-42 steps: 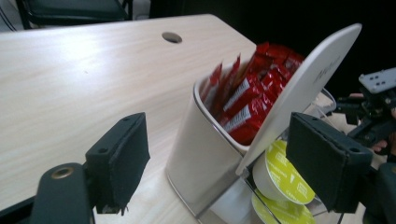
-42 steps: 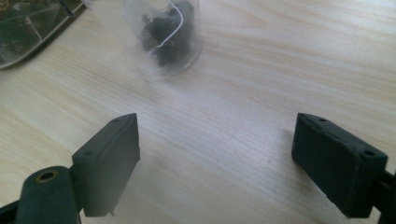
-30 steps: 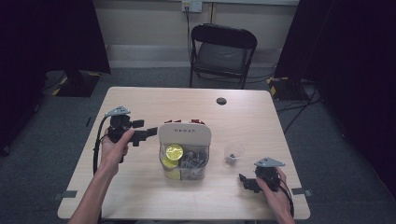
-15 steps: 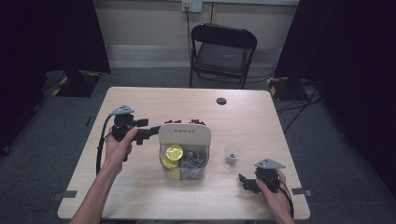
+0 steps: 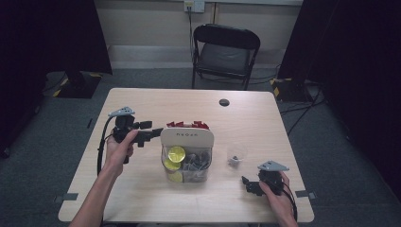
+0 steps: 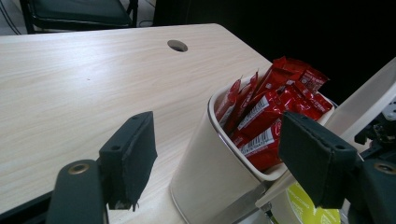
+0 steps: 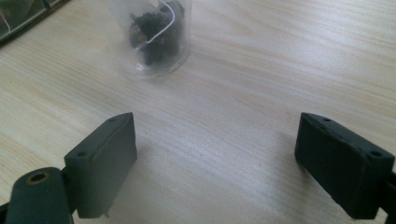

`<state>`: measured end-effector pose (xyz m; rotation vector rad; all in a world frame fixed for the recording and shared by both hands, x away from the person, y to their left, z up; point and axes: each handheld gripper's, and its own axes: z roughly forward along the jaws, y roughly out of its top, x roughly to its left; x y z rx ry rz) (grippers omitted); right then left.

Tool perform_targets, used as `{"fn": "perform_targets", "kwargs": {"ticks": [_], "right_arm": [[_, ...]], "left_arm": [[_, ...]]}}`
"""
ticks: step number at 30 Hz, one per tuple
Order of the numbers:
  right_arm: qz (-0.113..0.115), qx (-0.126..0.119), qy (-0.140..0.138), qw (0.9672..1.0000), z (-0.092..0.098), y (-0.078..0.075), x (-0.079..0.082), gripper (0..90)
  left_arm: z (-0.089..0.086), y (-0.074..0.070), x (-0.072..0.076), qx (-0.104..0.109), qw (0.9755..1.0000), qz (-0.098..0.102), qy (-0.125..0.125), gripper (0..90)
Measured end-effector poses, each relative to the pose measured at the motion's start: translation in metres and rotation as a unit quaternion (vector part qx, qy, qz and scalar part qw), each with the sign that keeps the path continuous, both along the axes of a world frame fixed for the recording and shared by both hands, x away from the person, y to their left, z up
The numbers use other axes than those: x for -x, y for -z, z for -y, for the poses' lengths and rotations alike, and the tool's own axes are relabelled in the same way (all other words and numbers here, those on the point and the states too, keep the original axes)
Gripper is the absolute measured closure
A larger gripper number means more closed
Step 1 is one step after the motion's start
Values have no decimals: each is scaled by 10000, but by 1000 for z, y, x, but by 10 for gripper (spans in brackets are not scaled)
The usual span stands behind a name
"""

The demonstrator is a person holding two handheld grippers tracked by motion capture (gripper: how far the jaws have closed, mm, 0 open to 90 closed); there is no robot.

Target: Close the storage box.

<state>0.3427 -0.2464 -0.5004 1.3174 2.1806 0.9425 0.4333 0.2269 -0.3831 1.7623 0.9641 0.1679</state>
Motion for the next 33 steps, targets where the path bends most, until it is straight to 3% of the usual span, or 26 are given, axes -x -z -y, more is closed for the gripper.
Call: {"fn": "perform_targets", "kwargs": {"ticks": [13, 33], "right_arm": [[-8, -7, -19, 10000, 0, 0, 0, 119], [-5, -4, -45, 10000, 1, 0, 0, 117]], "left_arm": [[-1, 1, 1, 80, 9999, -55, 105, 258], [6, -6, 13, -77, 9997, 14, 223, 220]]}}
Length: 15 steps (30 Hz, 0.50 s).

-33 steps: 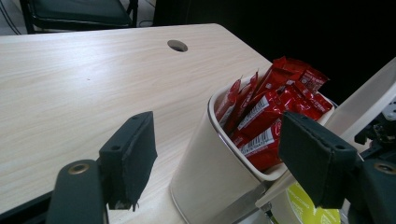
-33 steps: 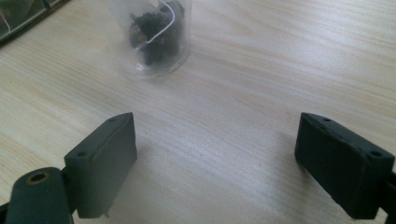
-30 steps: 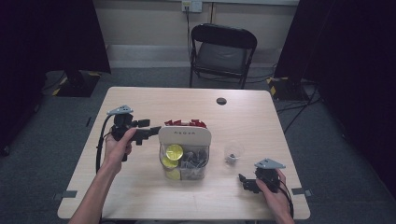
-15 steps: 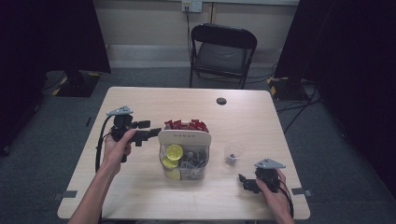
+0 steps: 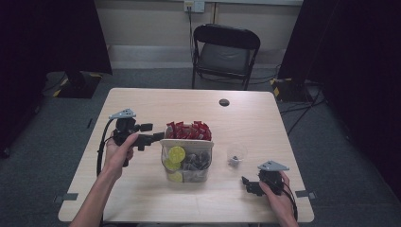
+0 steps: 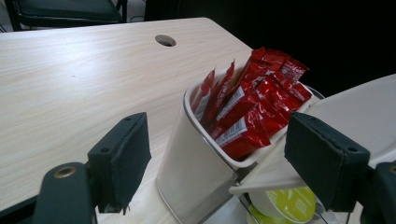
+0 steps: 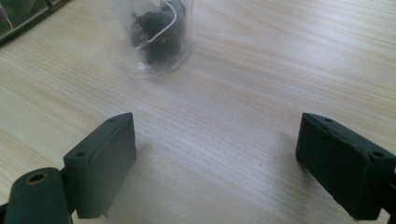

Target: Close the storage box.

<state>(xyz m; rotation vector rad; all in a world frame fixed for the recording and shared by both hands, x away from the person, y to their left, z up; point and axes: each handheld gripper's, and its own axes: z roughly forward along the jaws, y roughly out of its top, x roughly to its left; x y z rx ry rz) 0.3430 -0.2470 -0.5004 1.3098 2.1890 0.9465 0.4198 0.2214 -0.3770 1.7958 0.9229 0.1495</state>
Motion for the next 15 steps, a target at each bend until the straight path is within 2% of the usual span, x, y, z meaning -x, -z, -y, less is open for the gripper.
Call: {"fn": "perform_targets", "kwargs": {"ticks": [4, 15], "right_arm": [[0, 2, -20, 10000, 0, 0, 0, 117], [1, 1, -26, 10000, 1, 0, 0, 116]], "left_arm": [[0, -2, 3, -16, 10000, -9, -39, 188], [4, -3, 10, -72, 9999, 48, 99, 169]]}}
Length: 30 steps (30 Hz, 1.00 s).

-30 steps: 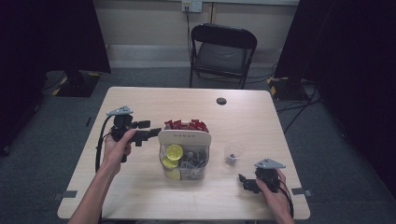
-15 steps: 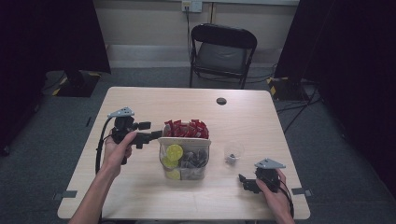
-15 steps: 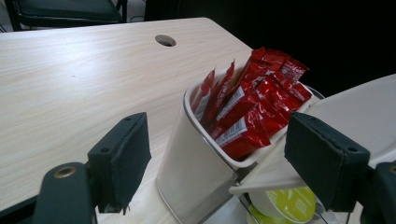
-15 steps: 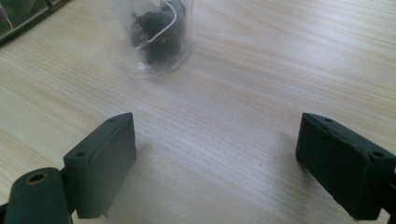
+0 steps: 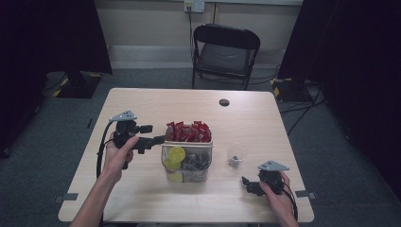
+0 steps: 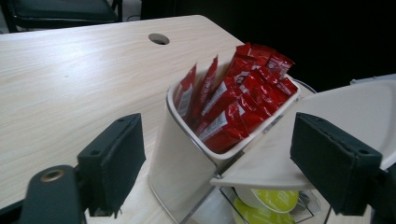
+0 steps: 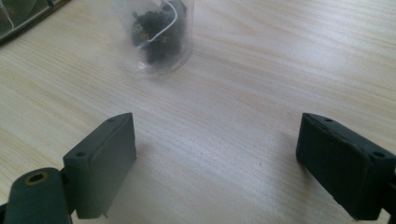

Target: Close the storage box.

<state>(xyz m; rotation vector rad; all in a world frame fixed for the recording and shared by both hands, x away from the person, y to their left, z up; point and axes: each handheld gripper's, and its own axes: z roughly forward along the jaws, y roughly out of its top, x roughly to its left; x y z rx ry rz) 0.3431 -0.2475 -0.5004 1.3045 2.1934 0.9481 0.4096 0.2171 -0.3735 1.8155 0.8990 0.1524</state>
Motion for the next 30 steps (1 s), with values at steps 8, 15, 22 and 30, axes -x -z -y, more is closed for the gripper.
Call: {"fn": "perform_targets", "kwargs": {"ticks": [8, 15, 22, 30], "right_arm": [[-12, 1, 15, 10000, 0, 0, 0, 116], [-10, -1, 14, 10000, 0, 0, 0, 116], [-2, 2, 11, 10000, 0, 0, 0, 116], [5, 3, -3, 10000, 0, 0, 0, 115]], "left_arm": [[1, 6, 3, -92, 9999, -70, 70, 159], [4, 12, 5, -214, 9996, -137, 153, 159], [8, 21, 5, -329, 9991, -208, 167, 159], [16, 27, 5, -559, 9978, -227, 275, 160]]}}
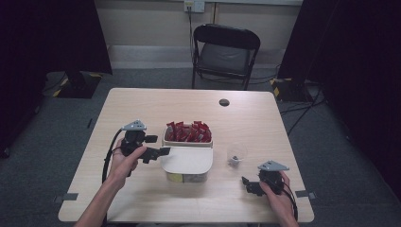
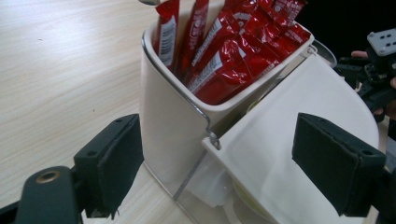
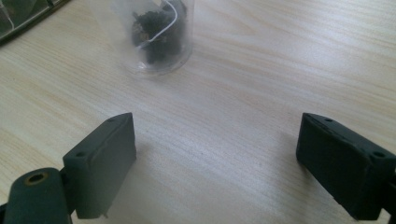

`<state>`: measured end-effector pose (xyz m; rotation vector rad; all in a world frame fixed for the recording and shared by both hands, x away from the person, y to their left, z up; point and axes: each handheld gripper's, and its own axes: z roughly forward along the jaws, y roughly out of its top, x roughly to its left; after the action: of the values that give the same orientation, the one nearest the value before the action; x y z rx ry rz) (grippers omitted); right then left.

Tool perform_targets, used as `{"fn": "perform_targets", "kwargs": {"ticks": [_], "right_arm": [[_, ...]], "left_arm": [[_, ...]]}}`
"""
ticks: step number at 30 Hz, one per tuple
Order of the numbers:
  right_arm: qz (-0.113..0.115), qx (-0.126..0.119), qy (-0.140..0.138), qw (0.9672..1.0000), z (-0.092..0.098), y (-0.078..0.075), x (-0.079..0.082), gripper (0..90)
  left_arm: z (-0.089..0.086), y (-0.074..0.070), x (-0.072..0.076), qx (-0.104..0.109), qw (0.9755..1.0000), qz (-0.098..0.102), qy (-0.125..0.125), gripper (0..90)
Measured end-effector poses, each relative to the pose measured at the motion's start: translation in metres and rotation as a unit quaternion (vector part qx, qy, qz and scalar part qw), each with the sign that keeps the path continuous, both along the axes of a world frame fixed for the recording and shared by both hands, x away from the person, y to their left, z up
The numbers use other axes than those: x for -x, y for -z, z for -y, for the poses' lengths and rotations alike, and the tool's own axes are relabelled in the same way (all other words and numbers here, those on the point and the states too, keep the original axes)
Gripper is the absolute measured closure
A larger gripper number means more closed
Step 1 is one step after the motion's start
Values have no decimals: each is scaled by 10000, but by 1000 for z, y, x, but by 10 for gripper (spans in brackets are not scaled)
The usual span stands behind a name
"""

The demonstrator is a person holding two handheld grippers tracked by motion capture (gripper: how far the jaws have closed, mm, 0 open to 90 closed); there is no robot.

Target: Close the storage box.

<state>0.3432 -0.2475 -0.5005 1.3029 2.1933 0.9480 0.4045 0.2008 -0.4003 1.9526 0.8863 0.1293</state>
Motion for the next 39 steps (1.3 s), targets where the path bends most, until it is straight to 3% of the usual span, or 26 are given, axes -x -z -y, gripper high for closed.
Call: {"fn": "perform_targets", "kwargs": {"ticks": [7, 18, 21, 24, 31, 37, 39], "right_arm": [[-5, 0, 6, 10000, 0, 0, 0, 116], [-8, 13, 7, 10000, 0, 0, 0, 109], [-6, 15, 4, 10000, 0, 0, -1, 109], [-6, 17, 5, 10000, 0, 0, -1, 109], [-6, 17, 4, 10000, 0, 0, -1, 109], [-9, 16, 6, 10000, 0, 0, 0, 109], [-6, 17, 3, 10000, 0, 0, -1, 109]], "left_arm": [[7, 7, 0, -209, 9998, -21, 58, 160], [6, 4, 5, -149, 9999, -35, 62, 160], [1, 3, 9, -215, 9998, 0, 57, 164], [-8, 4, 13, -74, 9999, -32, -122, 165], [-23, -1, 23, -114, 9998, 21, -186, 164], [-37, 6, 29, -275, 9992, -29, -303, 162], [-45, 13, 28, -326, 9982, -132, -485, 162]]}}
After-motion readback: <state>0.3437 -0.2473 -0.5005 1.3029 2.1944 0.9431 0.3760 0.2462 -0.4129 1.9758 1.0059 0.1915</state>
